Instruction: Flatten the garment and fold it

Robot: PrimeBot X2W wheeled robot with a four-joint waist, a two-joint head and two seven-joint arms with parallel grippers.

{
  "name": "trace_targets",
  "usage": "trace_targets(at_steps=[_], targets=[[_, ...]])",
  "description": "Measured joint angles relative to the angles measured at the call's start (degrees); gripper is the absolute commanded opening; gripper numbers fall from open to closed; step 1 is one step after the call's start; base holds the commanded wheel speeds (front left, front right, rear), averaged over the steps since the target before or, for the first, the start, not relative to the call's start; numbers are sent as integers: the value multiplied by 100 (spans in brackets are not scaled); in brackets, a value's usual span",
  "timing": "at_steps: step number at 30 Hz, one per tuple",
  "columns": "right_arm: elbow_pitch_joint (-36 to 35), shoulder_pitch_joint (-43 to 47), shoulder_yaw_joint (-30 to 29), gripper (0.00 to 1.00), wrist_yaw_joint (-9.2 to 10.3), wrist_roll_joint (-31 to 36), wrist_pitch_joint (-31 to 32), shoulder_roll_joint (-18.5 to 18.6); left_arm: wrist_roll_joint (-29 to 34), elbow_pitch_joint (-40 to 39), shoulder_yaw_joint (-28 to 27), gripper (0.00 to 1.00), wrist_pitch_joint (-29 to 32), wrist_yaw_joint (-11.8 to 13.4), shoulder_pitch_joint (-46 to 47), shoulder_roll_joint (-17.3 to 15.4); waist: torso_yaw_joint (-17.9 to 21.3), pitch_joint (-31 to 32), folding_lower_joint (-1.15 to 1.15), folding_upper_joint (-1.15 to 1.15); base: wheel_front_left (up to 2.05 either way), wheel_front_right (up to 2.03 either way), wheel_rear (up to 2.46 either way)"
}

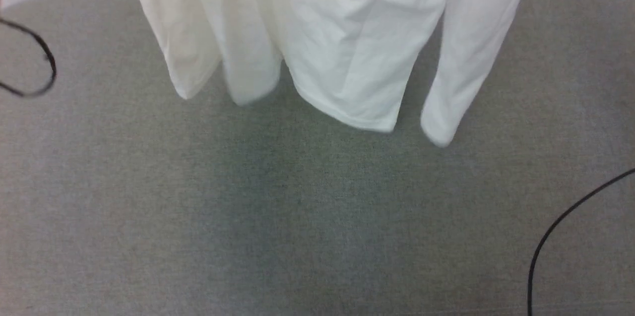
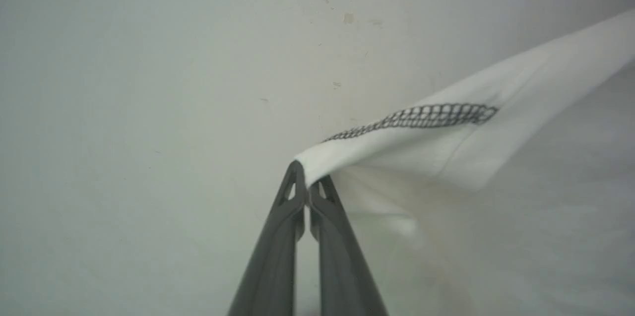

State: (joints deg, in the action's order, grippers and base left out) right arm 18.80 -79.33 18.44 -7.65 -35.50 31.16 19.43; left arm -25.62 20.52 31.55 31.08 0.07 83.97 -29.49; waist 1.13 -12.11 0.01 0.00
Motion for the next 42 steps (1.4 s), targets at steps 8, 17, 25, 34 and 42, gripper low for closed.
trace_targets(at_steps=[8,17,25,34,42], targets=[[1779,-2121,327,0,-29,129,-1393,-313,534,1412,-63,0,-922,44,1697,255,138,-759,1,0,0,0,0],[2920,-3595,355,0,-56,328,-2721,-627,697,2259,-263,0,-1606,260,3092,474,357,-1597,1,0,0,0,0],[3549,-4141,620,0,-55,305,-3432,-879,717,2630,-369,0,-1801,598,3490,575,565,-2383,1,0,0,0,0],[3800,-3838,1418,0,-55,-32,-3579,-1004,422,2733,-602,0,-1884,1027,2772,586,696,-2918,0,0,0,0,0],[3523,-2352,2296,0,-38,-724,-3431,-973,58,2541,-695,0,-2068,1100,1116,544,649,-2639,-2,0,0,0,0]])
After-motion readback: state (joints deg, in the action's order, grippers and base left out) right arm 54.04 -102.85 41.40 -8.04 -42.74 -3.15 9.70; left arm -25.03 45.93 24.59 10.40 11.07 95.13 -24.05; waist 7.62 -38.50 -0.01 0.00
